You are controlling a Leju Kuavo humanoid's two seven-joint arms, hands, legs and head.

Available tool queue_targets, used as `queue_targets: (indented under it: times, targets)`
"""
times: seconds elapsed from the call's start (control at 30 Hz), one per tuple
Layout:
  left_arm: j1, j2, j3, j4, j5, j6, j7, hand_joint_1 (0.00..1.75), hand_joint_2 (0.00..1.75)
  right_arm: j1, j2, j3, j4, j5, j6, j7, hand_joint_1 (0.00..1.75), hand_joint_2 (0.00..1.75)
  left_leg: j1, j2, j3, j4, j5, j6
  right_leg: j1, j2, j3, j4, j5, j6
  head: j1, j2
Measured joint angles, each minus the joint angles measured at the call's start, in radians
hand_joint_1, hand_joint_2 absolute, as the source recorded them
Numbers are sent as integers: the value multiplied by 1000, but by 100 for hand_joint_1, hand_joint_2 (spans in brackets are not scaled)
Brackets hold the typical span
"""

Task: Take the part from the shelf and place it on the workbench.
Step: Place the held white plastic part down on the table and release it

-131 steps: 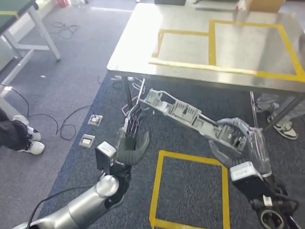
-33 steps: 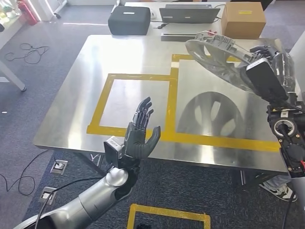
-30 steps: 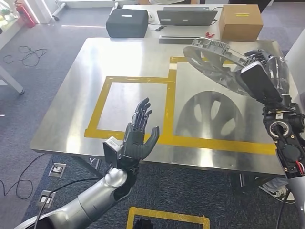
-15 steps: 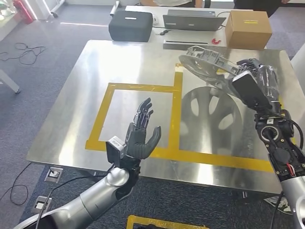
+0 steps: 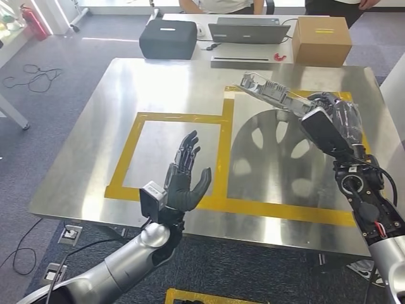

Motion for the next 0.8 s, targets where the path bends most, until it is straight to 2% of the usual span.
queue_targets:
  times: [0.07,0.2,0.33,0.8]
  targets:
    - [1,1,0,0,-1,2,0,0,175,5,4,3,6,-1,0,0,175,175,0,0,1,-2,1,-3,0,0,0,0,0,-1,0,0]
    - [11,9,0,-3,-6,4,0,0,175,23,12,14,31,-8,-1,-4,175,175,2,0,4,-8,3,-21,2,-2,1,0,-2,-6,0,0]
    - [18,14,0,-9,-15,5,0,0,175,31,12,14,41,-19,-1,-7,0,0,2,0,4,-8,1,-27,2,-2,1,0,-3,-8,0,0]
    - [27,25,0,-17,-10,3,0,0,175,67,11,3,41,-46,-18,9,0,0,1,0,4,-7,-1,-26,0,-2,6,-8,-3,-7,0,0]
